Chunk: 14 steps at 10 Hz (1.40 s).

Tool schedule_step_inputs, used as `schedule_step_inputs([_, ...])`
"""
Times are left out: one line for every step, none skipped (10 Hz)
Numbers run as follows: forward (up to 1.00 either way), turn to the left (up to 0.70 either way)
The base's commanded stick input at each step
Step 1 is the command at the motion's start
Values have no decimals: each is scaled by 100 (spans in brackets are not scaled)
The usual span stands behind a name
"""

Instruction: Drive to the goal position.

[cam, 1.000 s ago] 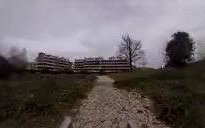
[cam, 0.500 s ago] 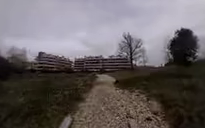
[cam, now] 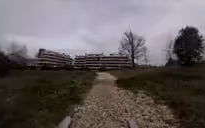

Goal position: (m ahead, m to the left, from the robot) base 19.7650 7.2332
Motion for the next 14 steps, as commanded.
schedule_step_inputs([50,0])
schedule_step_inputs([50,0])
schedule_step_inputs([50,-13])
schedule_step_inputs([50,-42])
schedule_step_inputs([50,-42])
schedule_step_inputs([50,-8])
schedule_step_inputs([50,0])
schedule_step_inputs([50,0])
schedule_step_inputs([50,0])
schedule_step_inputs([50,0])
schedule_step_inputs([50,0])
schedule_step_inputs([50,0])
schedule_step_inputs([50,0])
schedule_step_inputs([50,0])
